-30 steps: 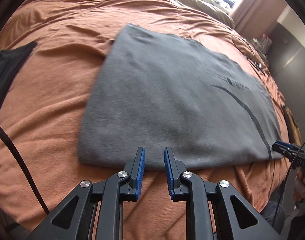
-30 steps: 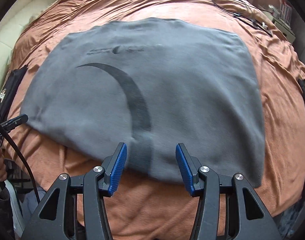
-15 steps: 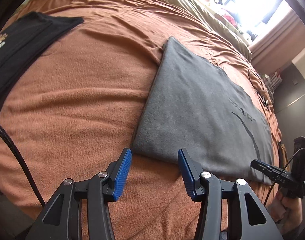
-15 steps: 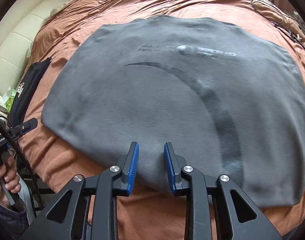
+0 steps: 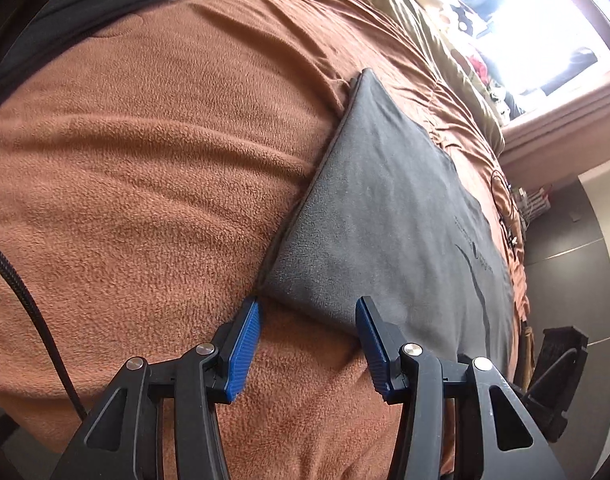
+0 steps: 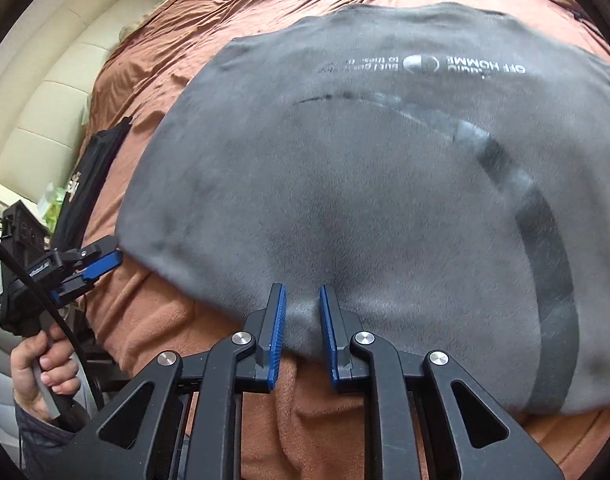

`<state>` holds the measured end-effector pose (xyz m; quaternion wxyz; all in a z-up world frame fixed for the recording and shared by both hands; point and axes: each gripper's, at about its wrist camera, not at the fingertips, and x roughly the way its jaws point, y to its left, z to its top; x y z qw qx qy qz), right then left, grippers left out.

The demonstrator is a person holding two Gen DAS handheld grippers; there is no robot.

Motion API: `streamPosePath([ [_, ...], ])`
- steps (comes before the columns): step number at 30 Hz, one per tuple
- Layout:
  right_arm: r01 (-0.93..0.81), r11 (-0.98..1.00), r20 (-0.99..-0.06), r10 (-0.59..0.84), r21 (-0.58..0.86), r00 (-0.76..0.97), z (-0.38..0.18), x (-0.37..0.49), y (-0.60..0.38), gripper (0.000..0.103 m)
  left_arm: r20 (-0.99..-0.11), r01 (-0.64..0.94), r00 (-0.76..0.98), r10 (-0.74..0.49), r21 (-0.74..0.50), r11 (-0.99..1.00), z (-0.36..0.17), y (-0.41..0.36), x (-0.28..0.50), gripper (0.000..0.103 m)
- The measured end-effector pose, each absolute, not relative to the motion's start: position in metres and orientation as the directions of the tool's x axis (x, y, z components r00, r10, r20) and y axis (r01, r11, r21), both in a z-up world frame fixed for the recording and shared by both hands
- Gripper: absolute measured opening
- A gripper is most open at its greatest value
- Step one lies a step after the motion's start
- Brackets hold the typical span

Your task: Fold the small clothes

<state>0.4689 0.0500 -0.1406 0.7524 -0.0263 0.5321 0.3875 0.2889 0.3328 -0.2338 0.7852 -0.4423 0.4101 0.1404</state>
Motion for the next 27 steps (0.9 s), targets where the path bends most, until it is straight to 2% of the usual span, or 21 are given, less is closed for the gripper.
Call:
streamPosePath([
  [4, -0.589, 0.691, -0.796, 0.591, 0.418, 0.128, -0.138, 0.478, 0.040, 0.014, -0.753, -0.594, 0.643, -0.140, -0.605, 0.530, -0.238, 0.336, 0.291, 0.050],
  [9, -0.603, 0.701, -0.788, 0.587, 0.380, 0.185, -0.130, 0.483, 0.031, 0.014, -0.722, -0.623, 0.681, -0.119, -0.658, 0.424, -0.245, 0.337, 0.281, 0.050],
  [15, -0.569, 0.719, -0.781, 0.591, 0.399, 0.199, -0.138, 0.486, 0.028, 0.014, -0.697, -0.626, 0.710, -0.104, -0.691, 0.361, -0.249, 0.342, 0.278, 0.050],
  [24, -0.580, 0.732, -0.788, 0.570, 0.358, 0.232, -0.126, 0.479, 0.018, 0.014, -0.687, -0.618, 0.721, -0.095, -0.698, 0.362, -0.249, 0.346, 0.286, 0.050],
  [27, -0.580, 0.756, -0.809, 0.526, 0.303, 0.262, -0.121, 0.476, 0.015, 0.014, -0.688, -0.615, 0.721, -0.084, -0.691, 0.380, -0.248, 0.344, 0.285, 0.045],
])
